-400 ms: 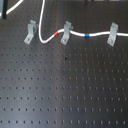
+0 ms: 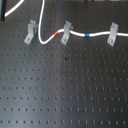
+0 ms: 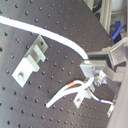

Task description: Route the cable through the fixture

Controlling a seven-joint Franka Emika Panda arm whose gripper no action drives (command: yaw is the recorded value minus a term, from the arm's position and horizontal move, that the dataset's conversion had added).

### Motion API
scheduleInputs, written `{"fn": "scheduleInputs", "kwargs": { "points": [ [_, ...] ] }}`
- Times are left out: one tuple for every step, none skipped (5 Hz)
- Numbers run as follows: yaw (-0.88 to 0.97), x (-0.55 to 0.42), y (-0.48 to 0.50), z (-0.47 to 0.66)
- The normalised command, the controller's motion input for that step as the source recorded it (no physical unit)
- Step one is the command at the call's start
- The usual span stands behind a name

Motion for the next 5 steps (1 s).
{"fn": "scheduleInputs", "kwargs": {
  "points": [
    [0.00, -0.019, 0.048, 0.61],
    [0.00, -0.074, 0.037, 0.42],
    [0.00, -0.112, 0.060, 0.39],
    [0.00, -0.044, 0.023, 0.11],
    [-0.03, -0.055, 0.030, 0.15]
  ]
}}
